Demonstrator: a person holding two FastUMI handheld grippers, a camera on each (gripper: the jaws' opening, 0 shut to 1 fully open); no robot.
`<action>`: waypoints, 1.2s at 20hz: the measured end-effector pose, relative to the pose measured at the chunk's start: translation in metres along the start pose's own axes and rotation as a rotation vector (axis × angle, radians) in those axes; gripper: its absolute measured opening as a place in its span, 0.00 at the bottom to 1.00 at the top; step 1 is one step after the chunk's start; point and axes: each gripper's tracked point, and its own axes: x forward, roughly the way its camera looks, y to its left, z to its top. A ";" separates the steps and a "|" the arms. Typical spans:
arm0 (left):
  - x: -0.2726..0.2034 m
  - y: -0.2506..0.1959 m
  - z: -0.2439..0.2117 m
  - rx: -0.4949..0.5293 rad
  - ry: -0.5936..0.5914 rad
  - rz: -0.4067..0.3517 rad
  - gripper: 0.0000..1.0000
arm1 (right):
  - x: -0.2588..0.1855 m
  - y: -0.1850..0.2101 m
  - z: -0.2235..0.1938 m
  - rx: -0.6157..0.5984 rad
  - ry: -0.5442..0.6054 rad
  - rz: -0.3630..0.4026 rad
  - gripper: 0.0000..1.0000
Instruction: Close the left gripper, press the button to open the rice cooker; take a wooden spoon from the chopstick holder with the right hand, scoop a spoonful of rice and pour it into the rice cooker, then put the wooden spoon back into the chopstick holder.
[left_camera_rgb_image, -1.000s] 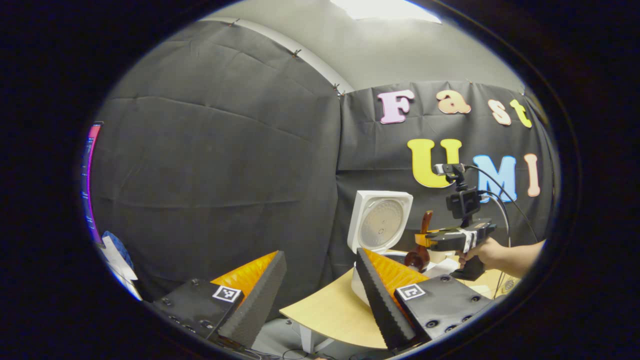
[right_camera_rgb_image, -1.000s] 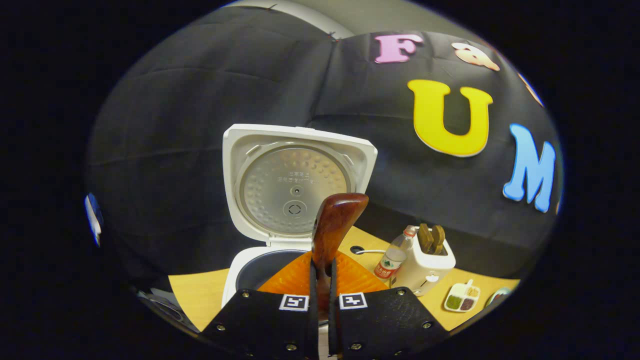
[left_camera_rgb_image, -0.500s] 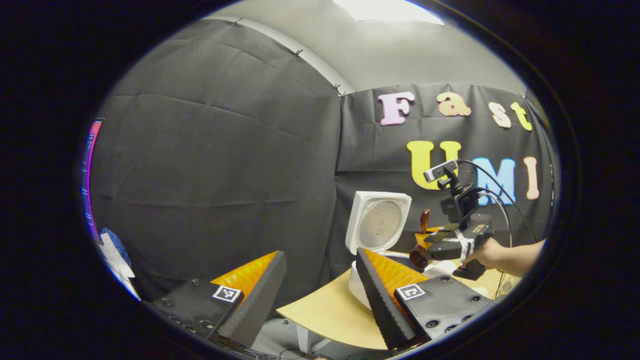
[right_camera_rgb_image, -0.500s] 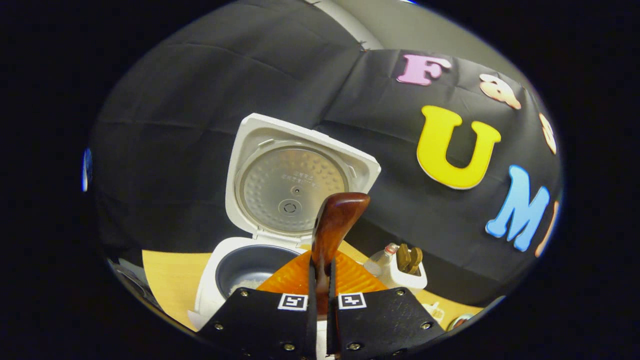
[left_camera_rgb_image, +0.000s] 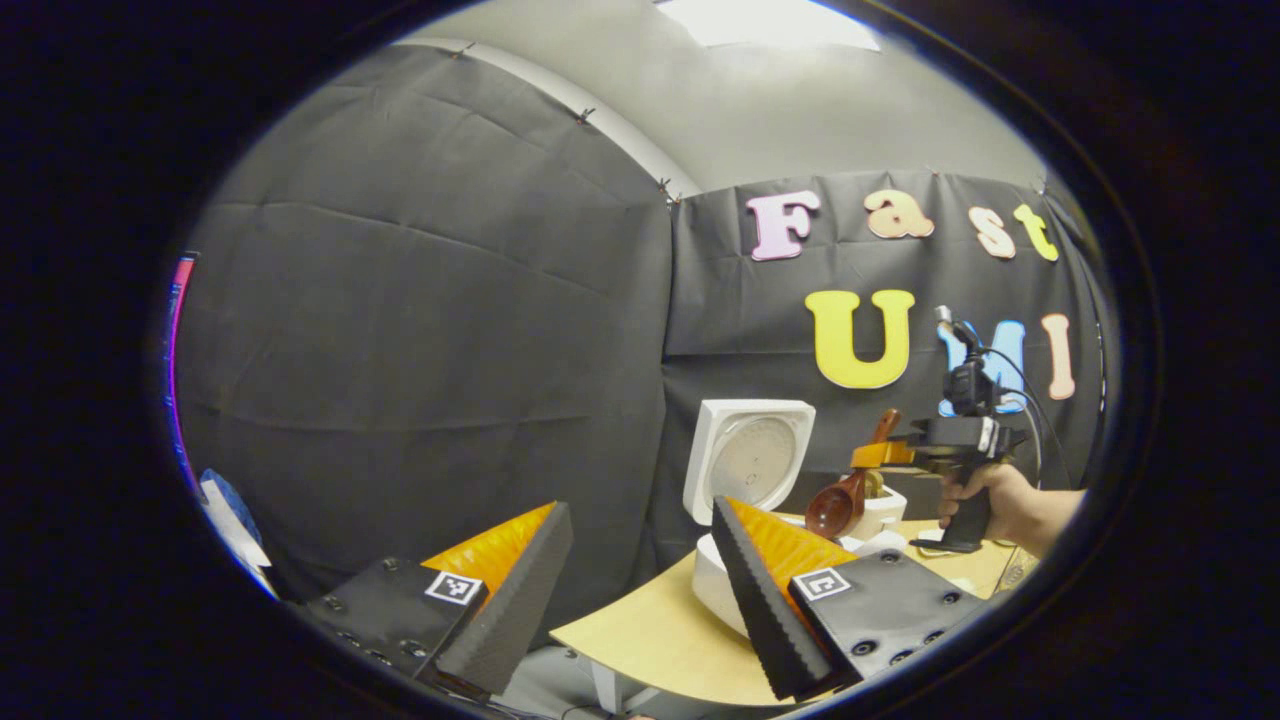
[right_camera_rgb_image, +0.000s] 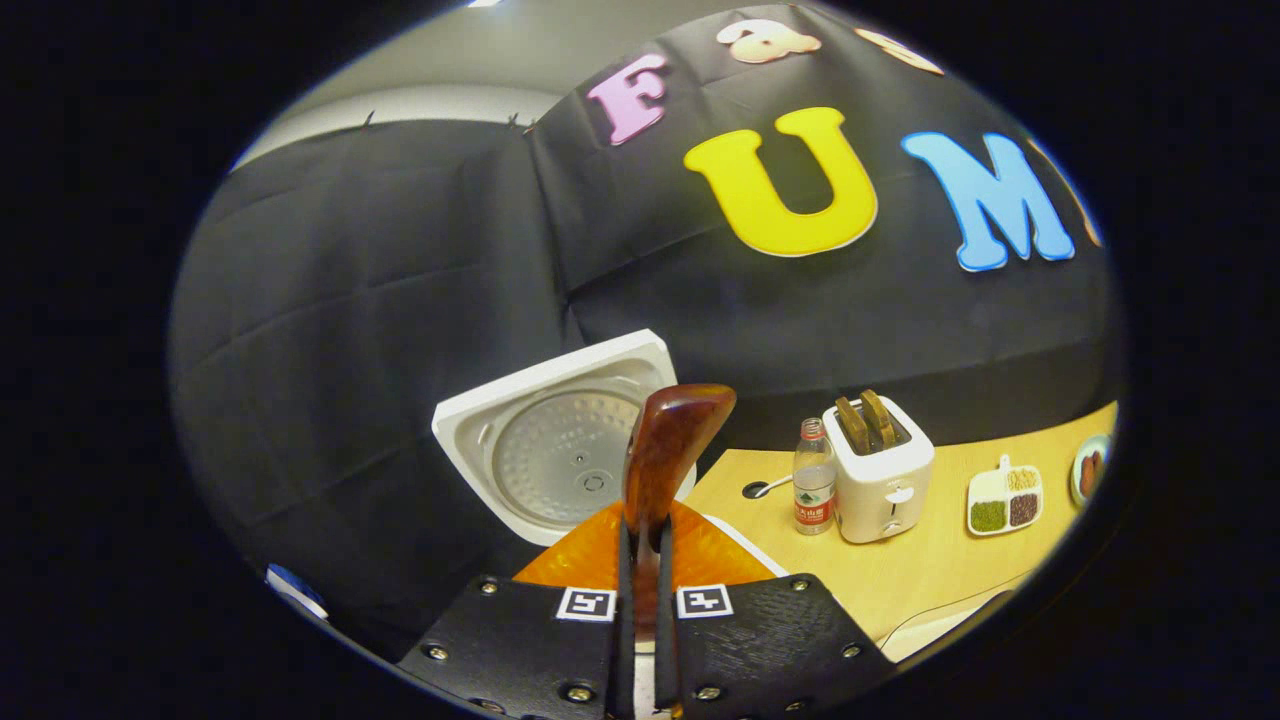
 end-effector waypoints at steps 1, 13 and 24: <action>0.001 -0.005 0.002 0.001 -0.004 -0.009 0.99 | -0.008 -0.005 0.009 0.013 -0.019 -0.007 0.08; 0.015 -0.098 0.021 -0.001 -0.050 -0.111 0.97 | -0.103 -0.102 0.059 0.011 -0.093 -0.138 0.08; 0.017 -0.181 0.029 0.006 -0.066 -0.213 0.96 | -0.181 -0.211 0.078 0.007 -0.112 -0.305 0.08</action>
